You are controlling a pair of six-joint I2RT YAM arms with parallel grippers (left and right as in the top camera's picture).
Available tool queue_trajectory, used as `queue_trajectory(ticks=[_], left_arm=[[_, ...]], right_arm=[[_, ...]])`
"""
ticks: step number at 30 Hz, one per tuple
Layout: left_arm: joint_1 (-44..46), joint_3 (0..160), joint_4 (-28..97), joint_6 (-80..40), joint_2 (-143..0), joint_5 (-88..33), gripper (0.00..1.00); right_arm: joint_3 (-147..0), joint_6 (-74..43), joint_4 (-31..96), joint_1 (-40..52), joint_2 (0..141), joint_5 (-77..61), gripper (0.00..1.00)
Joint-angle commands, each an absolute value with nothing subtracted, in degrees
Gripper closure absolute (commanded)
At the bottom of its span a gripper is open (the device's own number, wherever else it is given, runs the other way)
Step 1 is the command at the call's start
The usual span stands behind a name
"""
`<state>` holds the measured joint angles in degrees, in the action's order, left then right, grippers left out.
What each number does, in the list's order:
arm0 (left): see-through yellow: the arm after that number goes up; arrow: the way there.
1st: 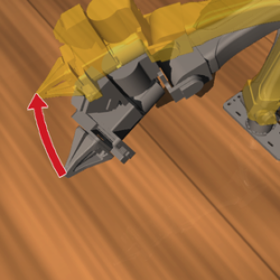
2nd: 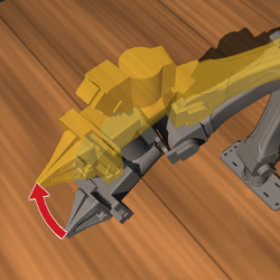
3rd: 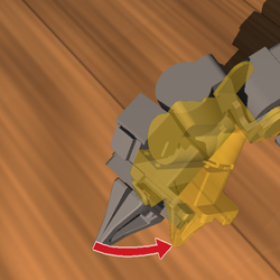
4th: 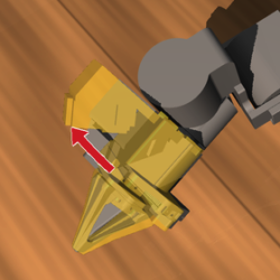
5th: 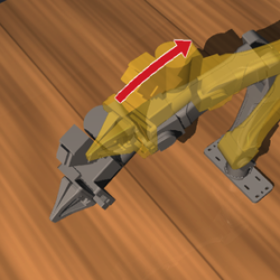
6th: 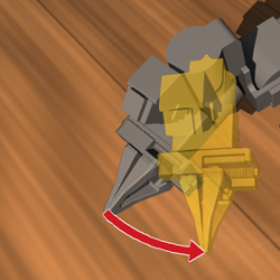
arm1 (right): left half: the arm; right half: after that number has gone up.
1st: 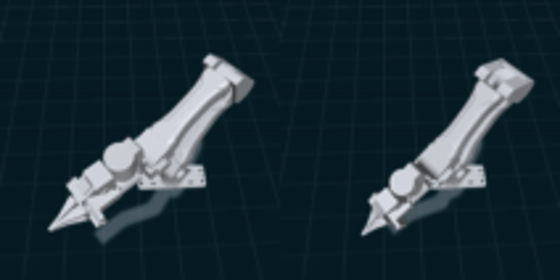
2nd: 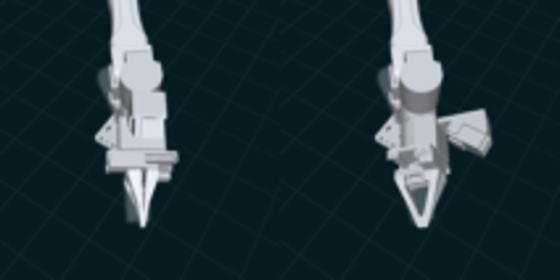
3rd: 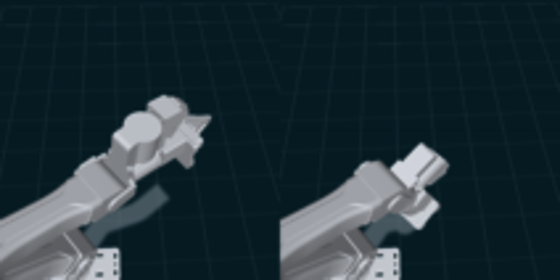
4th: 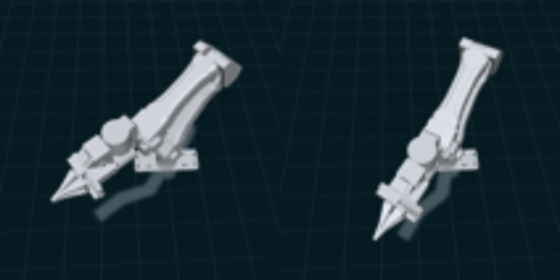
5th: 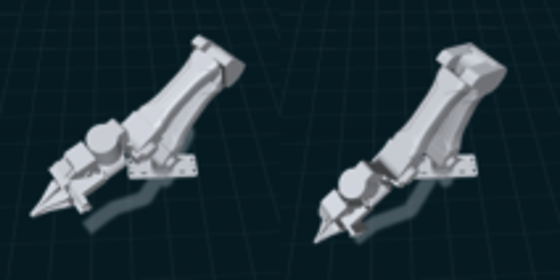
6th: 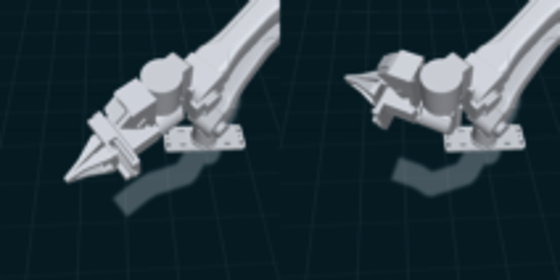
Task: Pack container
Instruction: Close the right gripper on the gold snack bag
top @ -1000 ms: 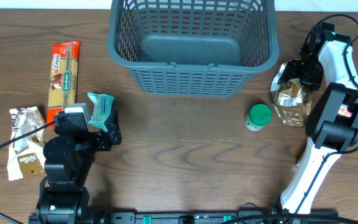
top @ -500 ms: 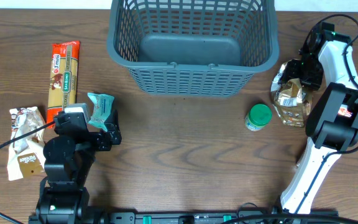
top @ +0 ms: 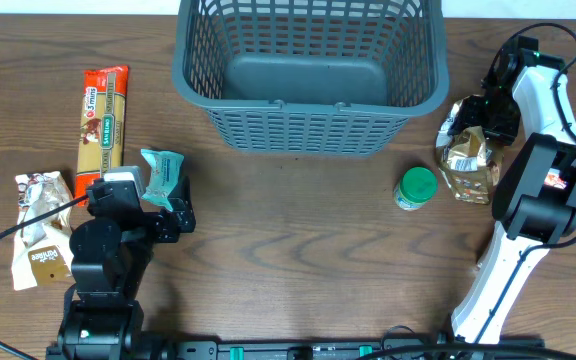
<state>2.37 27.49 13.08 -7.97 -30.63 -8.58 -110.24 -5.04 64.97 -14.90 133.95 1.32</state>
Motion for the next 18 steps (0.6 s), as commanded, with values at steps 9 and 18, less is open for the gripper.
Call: queue_trajectory(ticks=[9,18], left_arm=[[2.5,29.1,13.0,-8.6,-30.6,-7.9,0.02],[2.5,29.1,12.8,-8.6,-30.6,-7.9,0.02]], right_arm=[[-106.0,-5.5,66.5,-14.2,138.1,2.5,0.99],[-106.0,-5.5,65.3,-14.2,127.6,3.0,0.99]])
